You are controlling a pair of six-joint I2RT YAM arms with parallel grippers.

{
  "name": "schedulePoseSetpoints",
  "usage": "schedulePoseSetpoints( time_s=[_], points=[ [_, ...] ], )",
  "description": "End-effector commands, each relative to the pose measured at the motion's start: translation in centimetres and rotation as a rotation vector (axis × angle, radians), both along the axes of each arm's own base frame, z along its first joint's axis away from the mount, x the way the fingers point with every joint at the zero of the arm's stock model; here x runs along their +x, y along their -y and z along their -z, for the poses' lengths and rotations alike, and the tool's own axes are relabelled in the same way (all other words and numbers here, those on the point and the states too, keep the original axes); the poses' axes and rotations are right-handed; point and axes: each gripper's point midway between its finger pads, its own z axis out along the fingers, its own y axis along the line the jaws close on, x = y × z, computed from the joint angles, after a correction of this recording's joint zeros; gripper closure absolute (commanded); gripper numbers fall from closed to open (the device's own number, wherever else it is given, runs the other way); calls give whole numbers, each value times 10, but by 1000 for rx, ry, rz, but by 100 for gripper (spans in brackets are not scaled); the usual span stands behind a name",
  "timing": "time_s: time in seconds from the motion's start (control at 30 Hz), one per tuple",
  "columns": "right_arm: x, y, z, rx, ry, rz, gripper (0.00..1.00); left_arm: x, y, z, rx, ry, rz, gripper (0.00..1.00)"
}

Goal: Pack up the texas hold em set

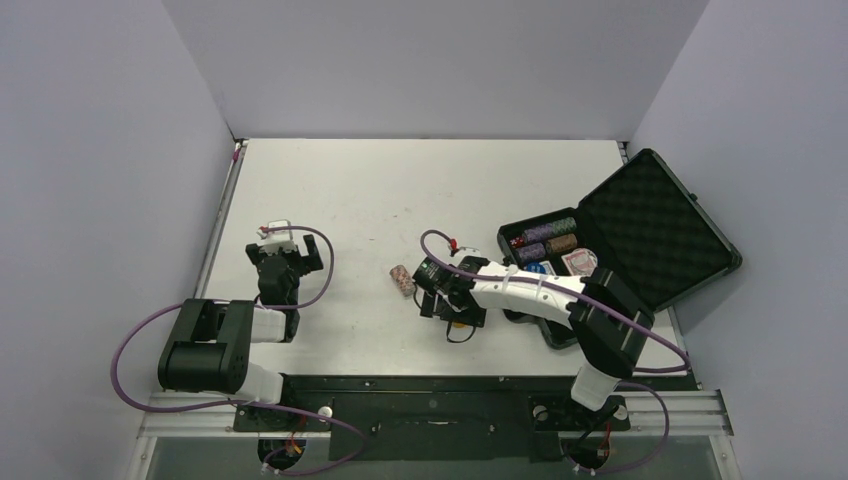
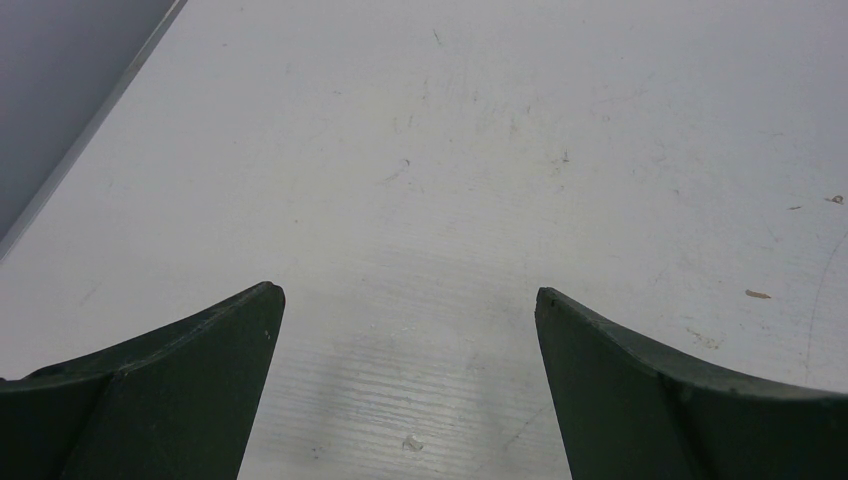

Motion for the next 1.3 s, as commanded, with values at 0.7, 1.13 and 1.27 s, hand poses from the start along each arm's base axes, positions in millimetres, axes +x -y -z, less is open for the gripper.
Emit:
schedulePoseSetpoints(
  time_s=[0.7,1.13,1.27],
  points=[
    [23,4,8,35,-41,19,21,11,1,-20,-3,72,-1,4],
    [25,15,11,-5,-66,59,28,11,1,-20,-1,73,-1,4],
    [19,23,13,-8,-67,67,30,11,1,-21,-2,73,-1,4]
  ],
)
